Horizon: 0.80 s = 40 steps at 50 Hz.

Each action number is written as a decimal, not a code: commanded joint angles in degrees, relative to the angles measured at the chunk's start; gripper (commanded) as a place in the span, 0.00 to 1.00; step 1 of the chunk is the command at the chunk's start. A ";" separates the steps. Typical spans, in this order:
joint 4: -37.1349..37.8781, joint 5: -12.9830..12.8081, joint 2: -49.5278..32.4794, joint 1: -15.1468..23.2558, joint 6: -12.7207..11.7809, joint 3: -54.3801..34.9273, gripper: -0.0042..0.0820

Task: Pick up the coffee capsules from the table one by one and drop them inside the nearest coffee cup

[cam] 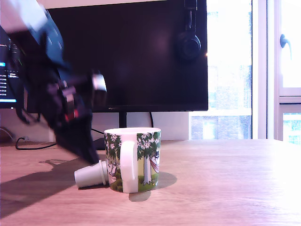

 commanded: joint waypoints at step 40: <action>42.49 -8.26 -33.73 0.59 -18.75 -40.96 0.02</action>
